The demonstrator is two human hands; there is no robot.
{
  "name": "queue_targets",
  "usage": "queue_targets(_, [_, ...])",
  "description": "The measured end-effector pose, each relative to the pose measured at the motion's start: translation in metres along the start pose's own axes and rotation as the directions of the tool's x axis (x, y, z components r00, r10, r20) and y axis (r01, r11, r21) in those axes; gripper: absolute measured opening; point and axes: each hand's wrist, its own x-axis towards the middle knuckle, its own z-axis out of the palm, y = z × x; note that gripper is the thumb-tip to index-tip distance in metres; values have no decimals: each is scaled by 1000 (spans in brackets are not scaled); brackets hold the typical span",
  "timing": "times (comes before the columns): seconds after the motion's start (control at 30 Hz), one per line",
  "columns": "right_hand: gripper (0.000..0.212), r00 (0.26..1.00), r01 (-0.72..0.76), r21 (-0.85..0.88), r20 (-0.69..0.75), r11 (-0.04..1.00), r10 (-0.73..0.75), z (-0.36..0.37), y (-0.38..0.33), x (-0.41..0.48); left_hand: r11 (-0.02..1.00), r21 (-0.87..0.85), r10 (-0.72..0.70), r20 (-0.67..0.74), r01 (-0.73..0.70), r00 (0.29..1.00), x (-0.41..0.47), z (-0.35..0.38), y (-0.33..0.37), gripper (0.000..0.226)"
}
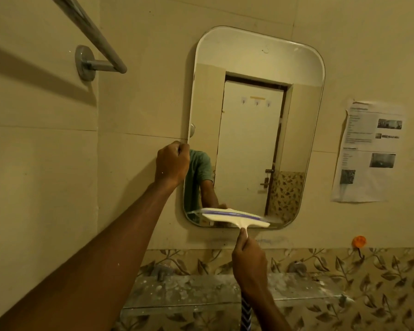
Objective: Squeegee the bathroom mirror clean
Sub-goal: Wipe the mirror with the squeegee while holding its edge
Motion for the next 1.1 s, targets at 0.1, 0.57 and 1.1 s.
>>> queue_targets(0.1, [48, 998, 57, 34, -44, 998, -55, -8, -12, 12, 1000, -12, -1, 3, 1, 1000, -1, -2, 1, 33])
queue_targets(0.57, [38, 967, 203, 99, 136, 974, -216, -1, -20, 14, 996, -88, -8, 52, 12, 999, -16, -5, -16, 31])
queue_targets(1.1, [50, 751, 648, -336, 433, 684, -499, -12, 26, 45, 994, -45, -87, 142, 95, 986, -41, -7, -32, 37])
